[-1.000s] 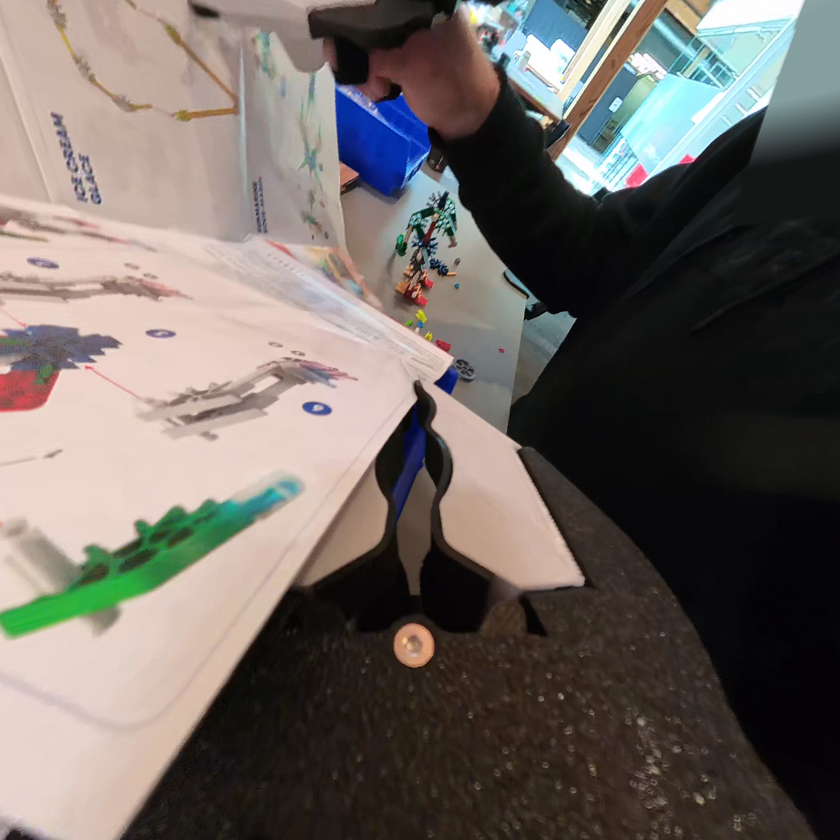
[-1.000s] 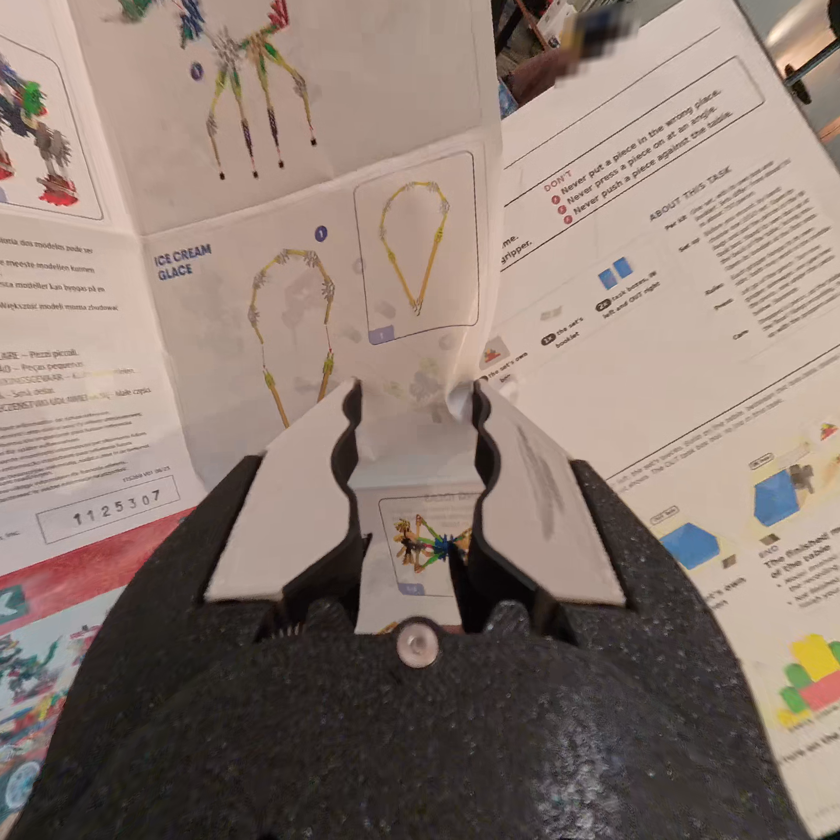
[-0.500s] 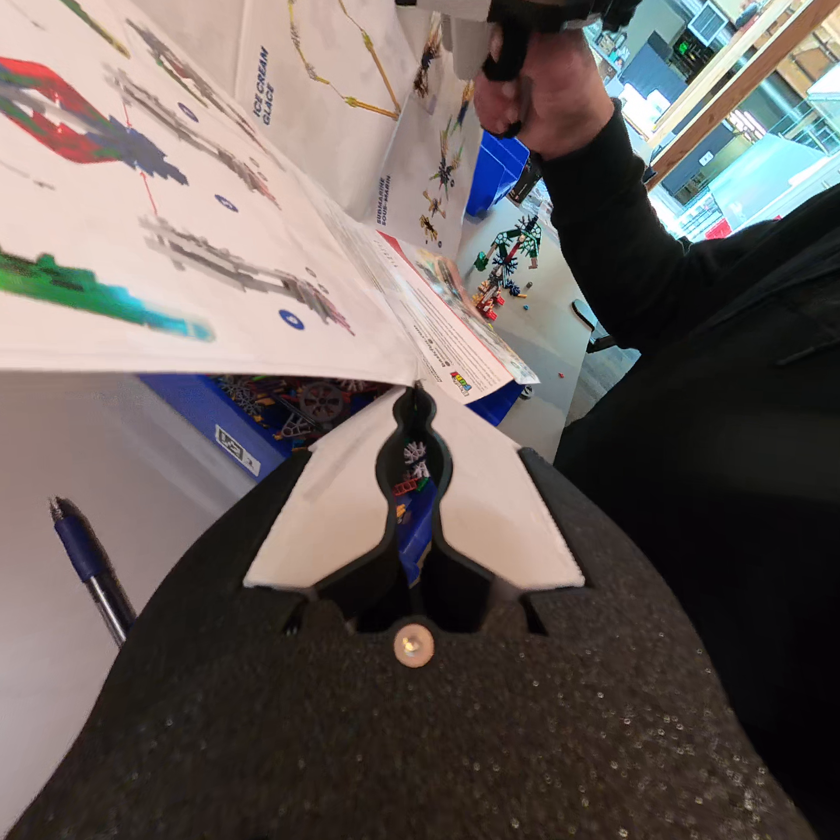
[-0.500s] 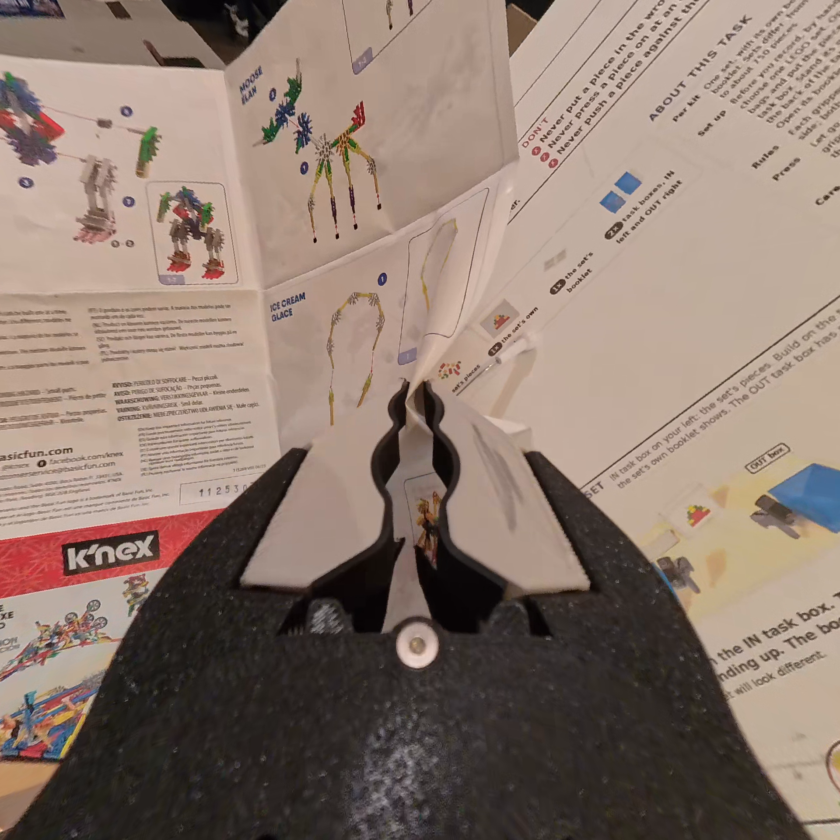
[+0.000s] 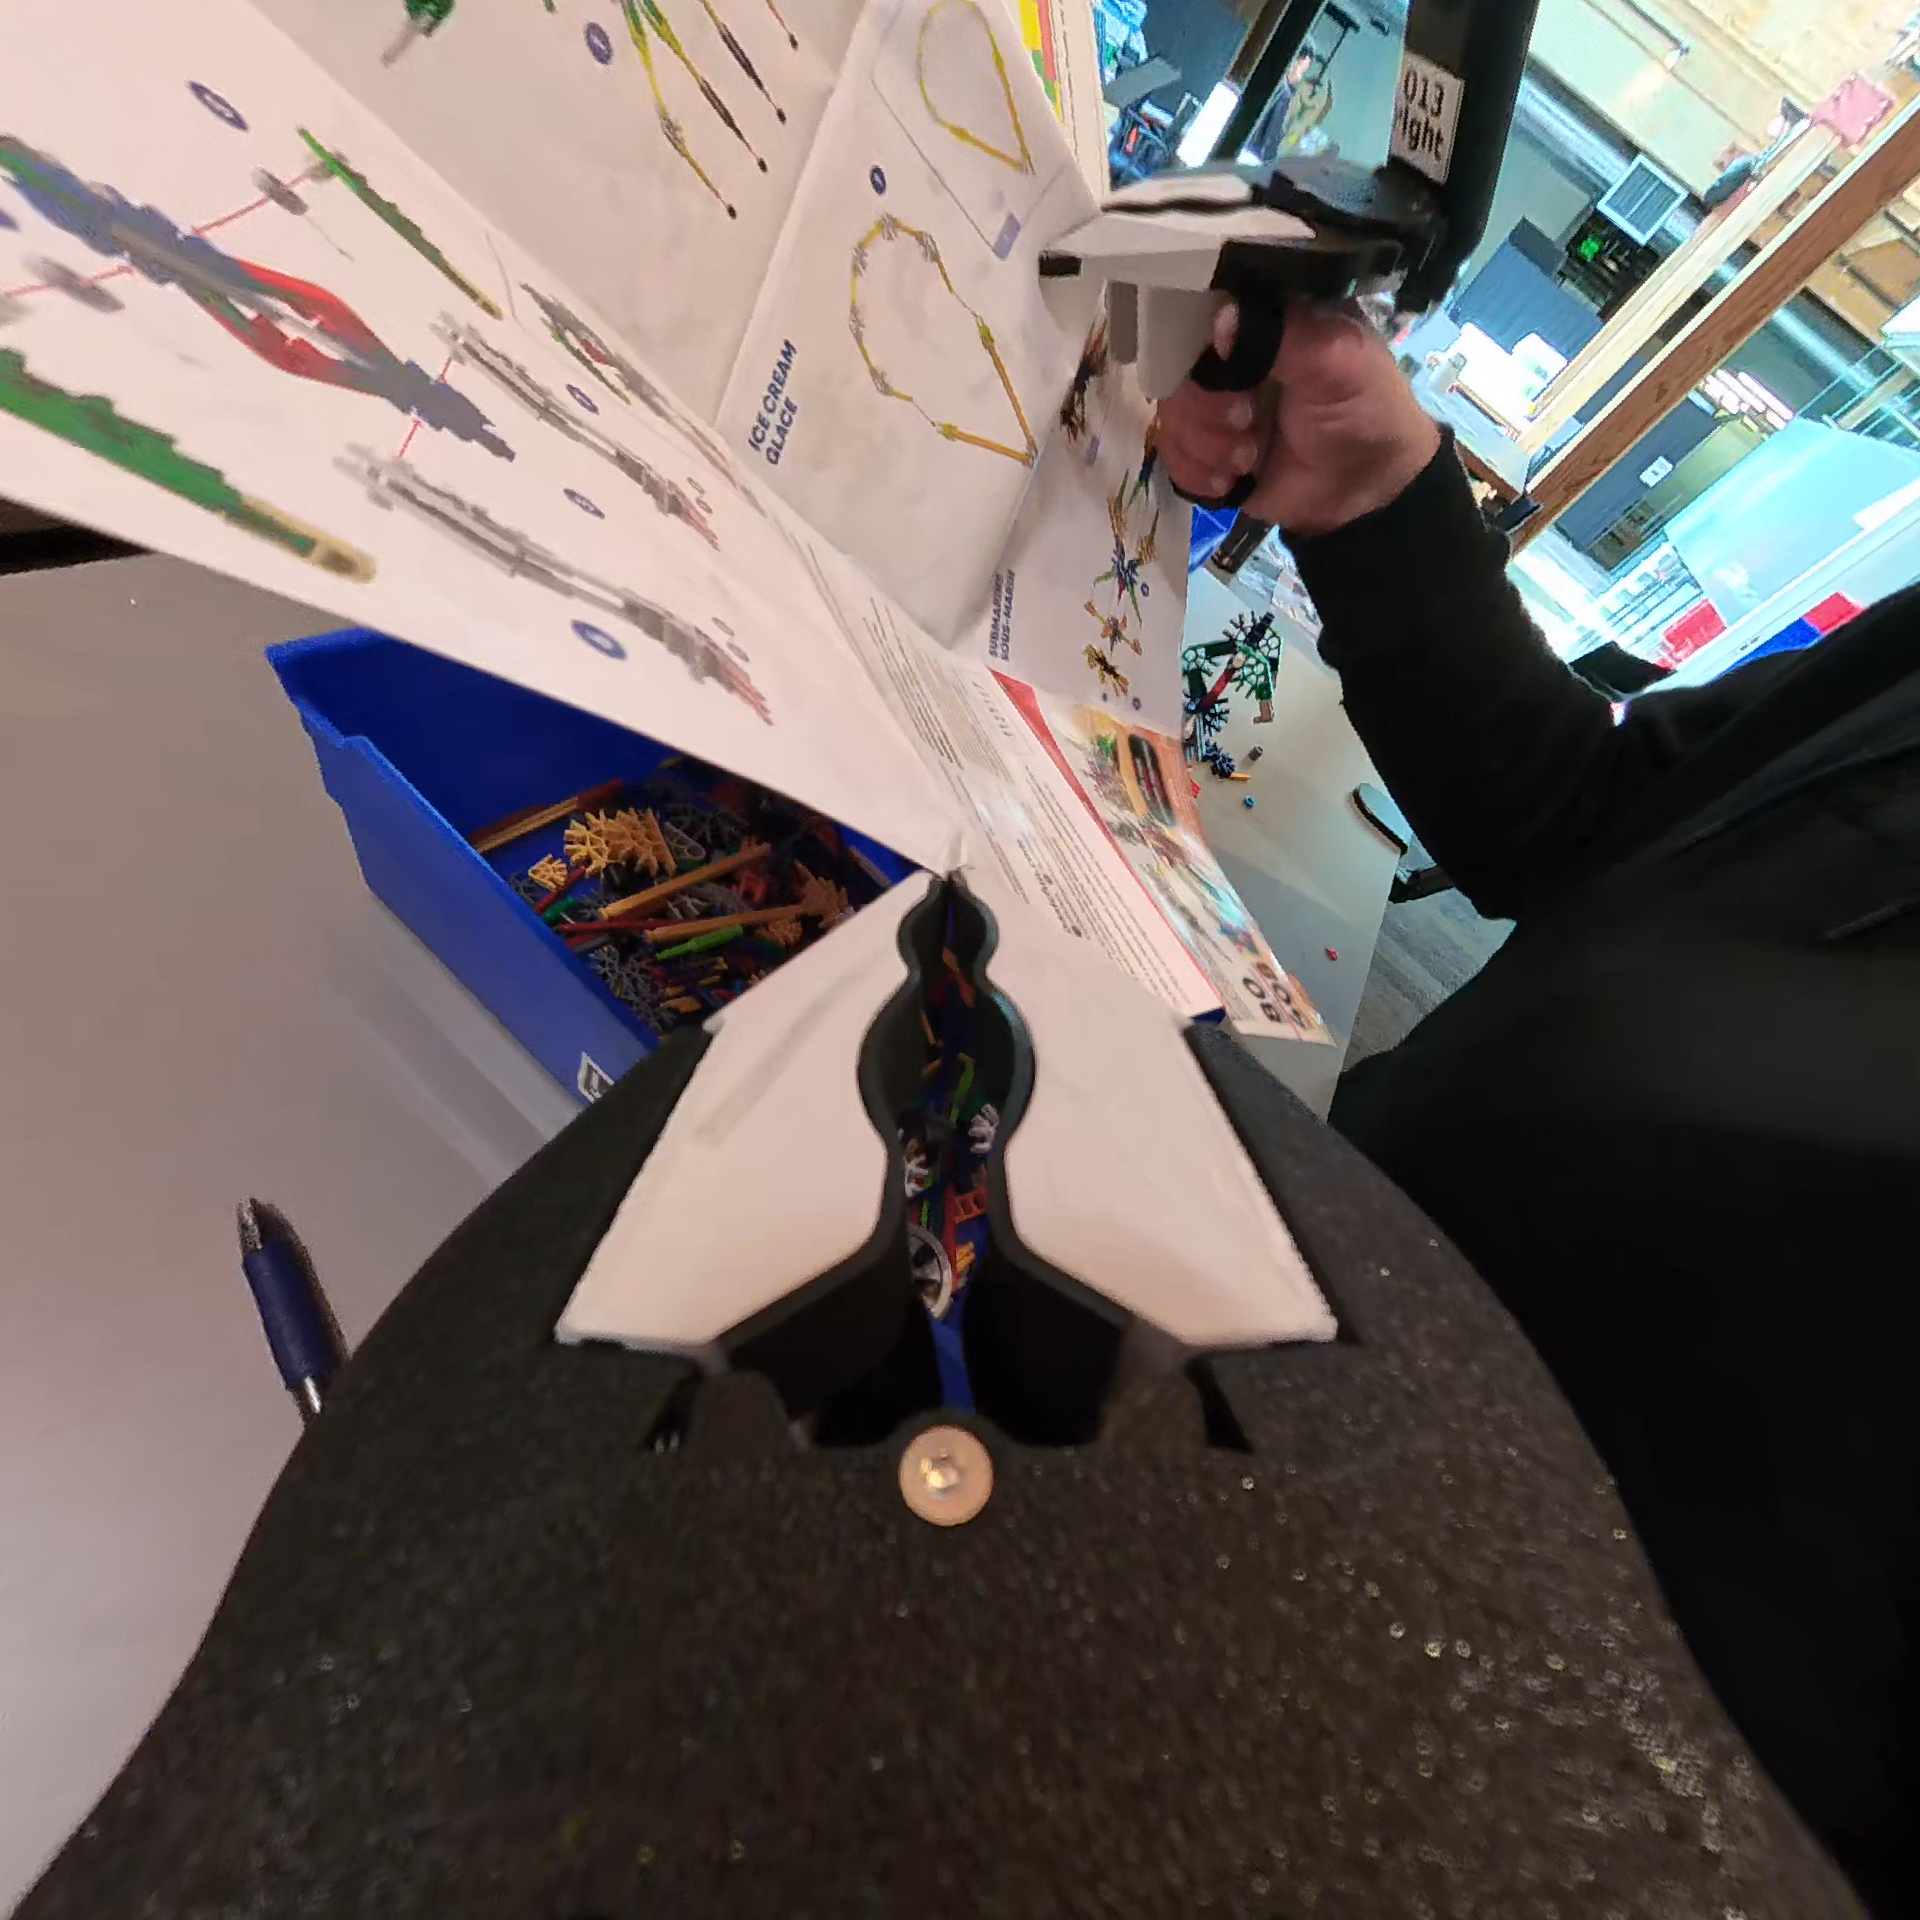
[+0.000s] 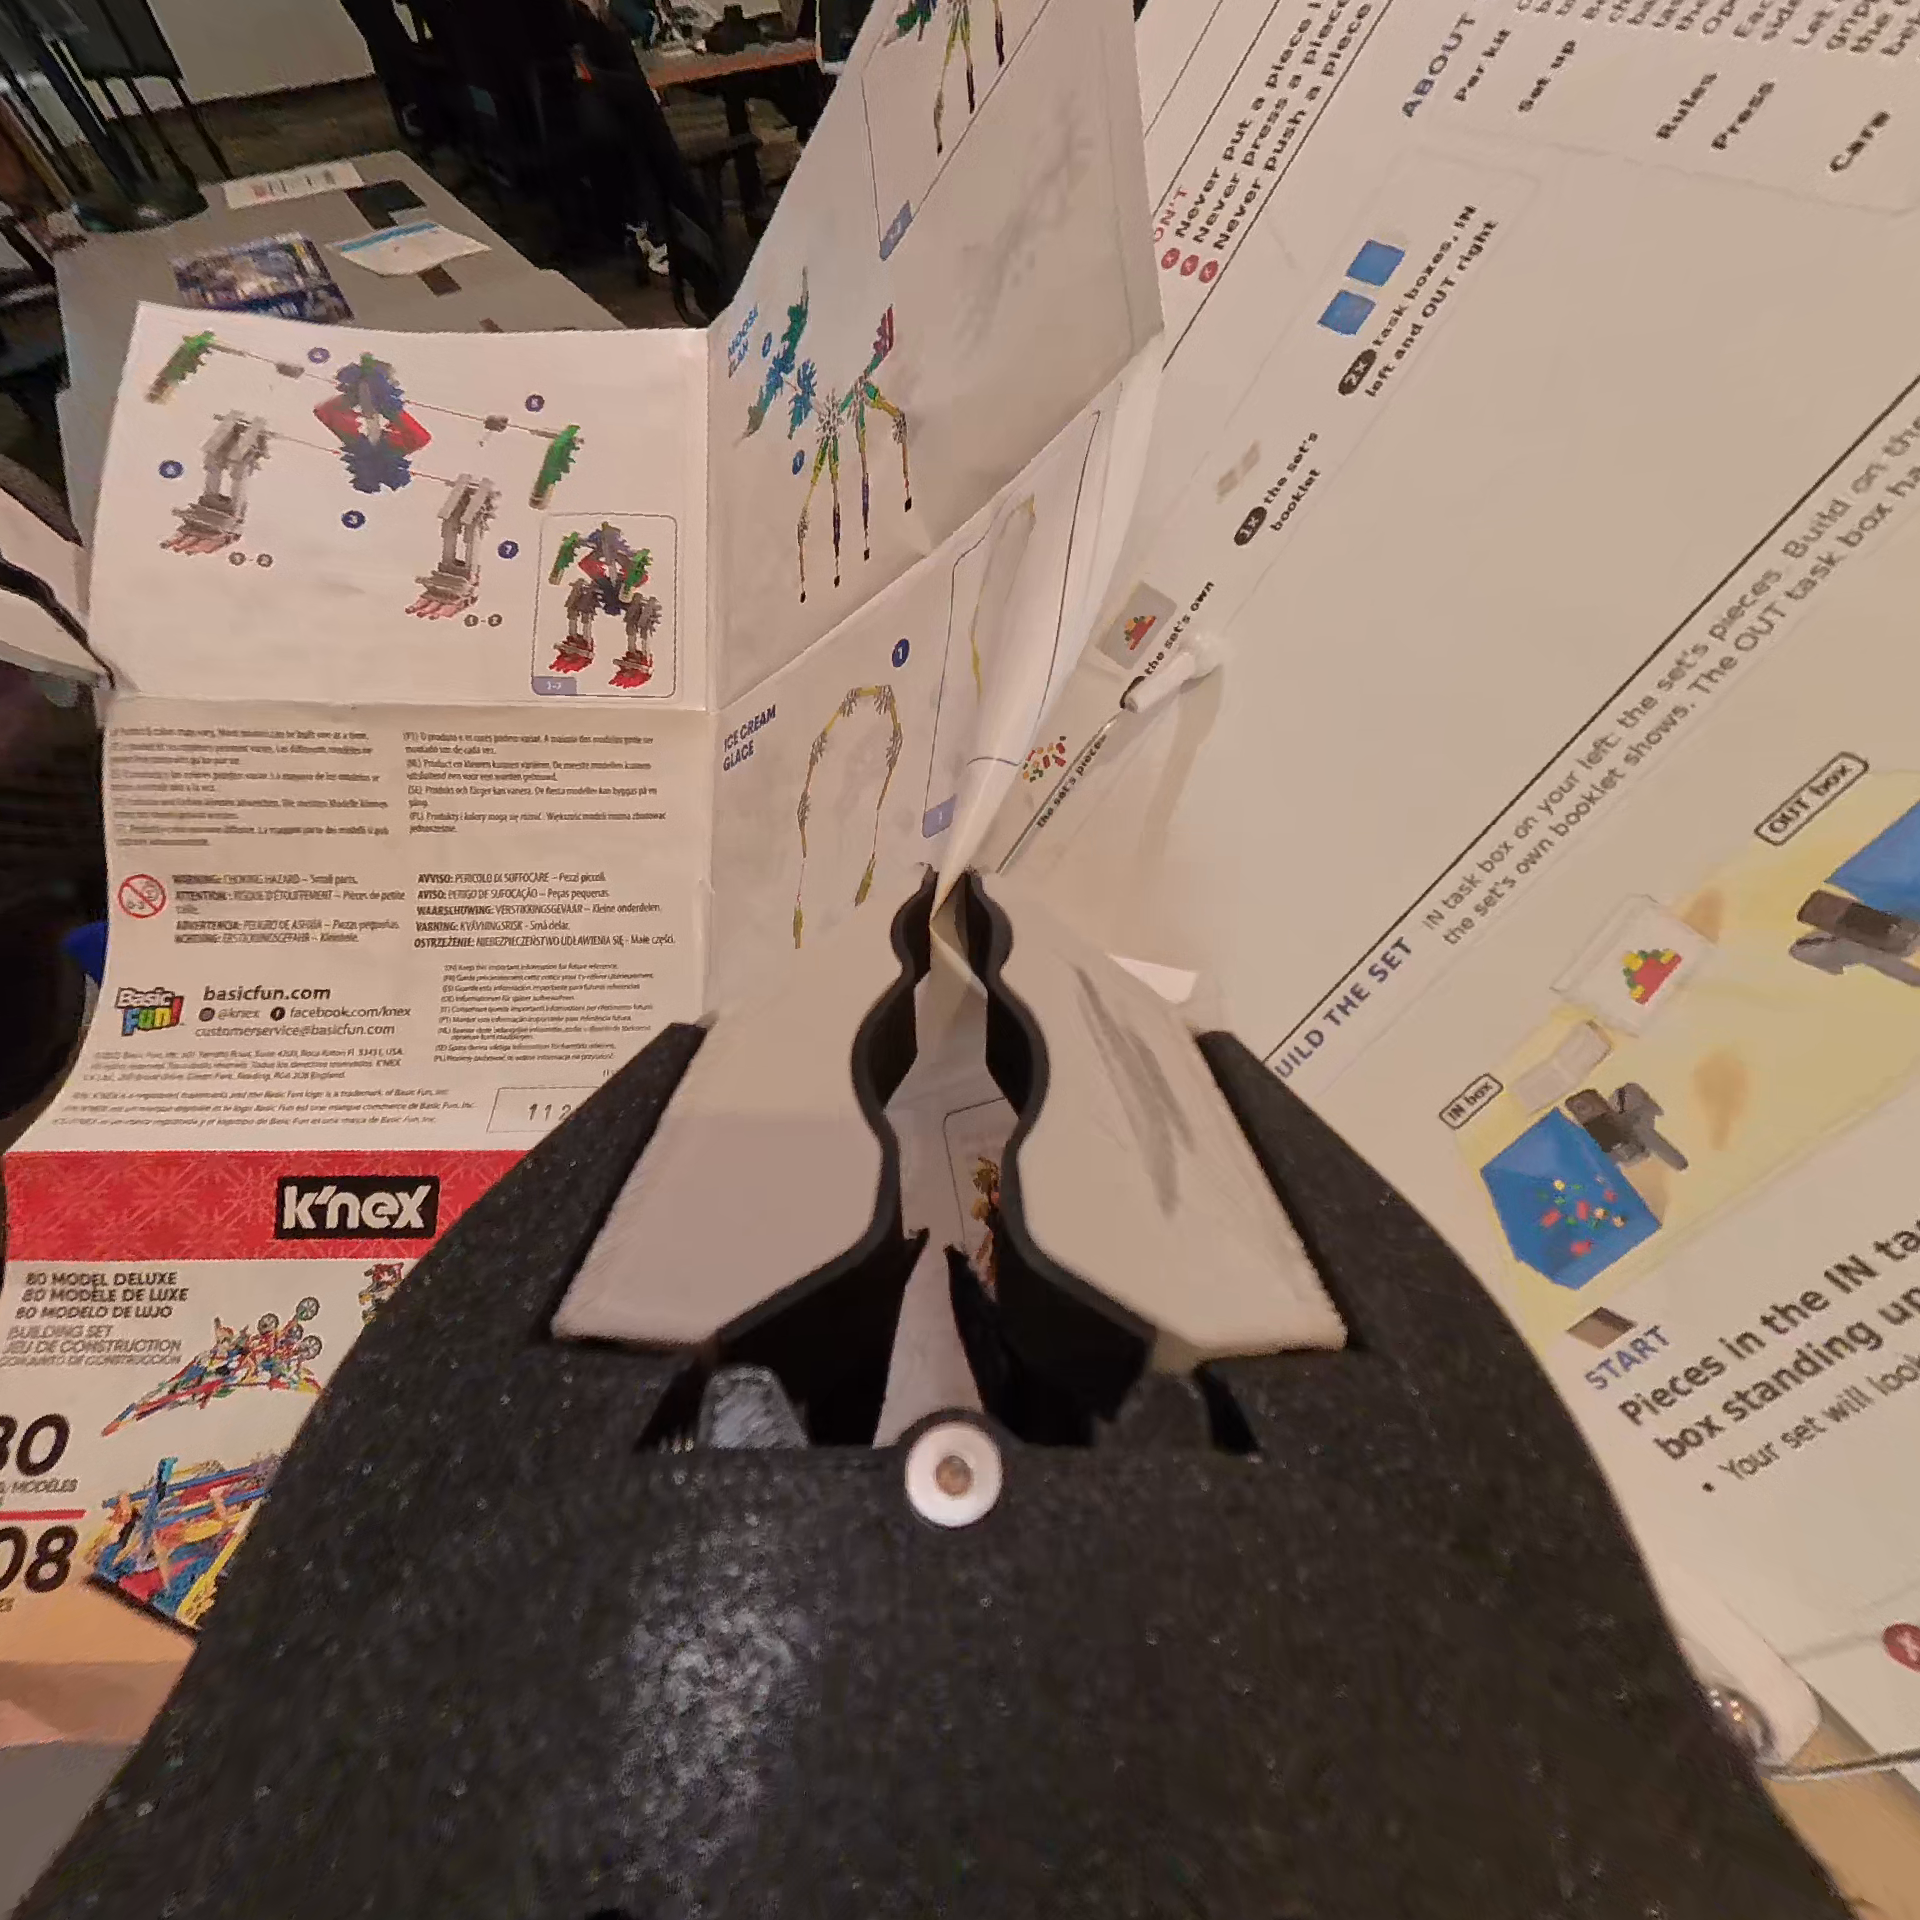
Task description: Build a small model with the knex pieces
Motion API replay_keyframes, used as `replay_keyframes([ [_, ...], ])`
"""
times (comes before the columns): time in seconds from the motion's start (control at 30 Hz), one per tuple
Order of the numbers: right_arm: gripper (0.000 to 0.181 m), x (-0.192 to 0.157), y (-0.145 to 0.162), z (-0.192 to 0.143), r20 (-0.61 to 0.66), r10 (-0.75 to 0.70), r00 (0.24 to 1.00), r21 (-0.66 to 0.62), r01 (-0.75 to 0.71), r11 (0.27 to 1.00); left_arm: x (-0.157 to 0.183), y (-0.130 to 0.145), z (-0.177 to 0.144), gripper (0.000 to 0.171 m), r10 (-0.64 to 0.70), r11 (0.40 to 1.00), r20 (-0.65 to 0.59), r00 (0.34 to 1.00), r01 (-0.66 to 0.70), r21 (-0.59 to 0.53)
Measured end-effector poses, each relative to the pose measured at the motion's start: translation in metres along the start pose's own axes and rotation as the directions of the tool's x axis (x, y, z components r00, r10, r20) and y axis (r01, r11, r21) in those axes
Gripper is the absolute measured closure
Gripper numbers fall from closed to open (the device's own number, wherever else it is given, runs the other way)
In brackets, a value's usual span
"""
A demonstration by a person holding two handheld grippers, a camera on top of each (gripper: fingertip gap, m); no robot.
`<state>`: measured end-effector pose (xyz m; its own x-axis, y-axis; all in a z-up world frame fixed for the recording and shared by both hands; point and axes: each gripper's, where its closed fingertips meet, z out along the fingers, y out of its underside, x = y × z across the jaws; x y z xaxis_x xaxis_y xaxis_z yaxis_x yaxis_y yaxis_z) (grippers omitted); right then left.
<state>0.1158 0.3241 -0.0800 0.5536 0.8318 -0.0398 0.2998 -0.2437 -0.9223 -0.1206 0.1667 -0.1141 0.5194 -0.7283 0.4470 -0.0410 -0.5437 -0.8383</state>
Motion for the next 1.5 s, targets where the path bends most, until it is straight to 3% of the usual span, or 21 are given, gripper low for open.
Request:
replay_keyframes([
  [0.67, 0.179, 0.008, 0.015, -0.025, 0.085, 0.238, 0.967, 0.099, -0.246, 0.964, -0.029, -0.043, -0.003, 0.171, -0.006, 0.987, 0.107, 0.994, -0.012, 0.162],
  [1.5, 0.174, -0.009, 0.059, -0.016, 0.135, 0.308, 0.942, -0.037, -0.306, 0.951, -0.055, -0.062, -0.002, 0.171, -0.018, 0.976, 0.195, 0.981, -0.025, 0.218],
])
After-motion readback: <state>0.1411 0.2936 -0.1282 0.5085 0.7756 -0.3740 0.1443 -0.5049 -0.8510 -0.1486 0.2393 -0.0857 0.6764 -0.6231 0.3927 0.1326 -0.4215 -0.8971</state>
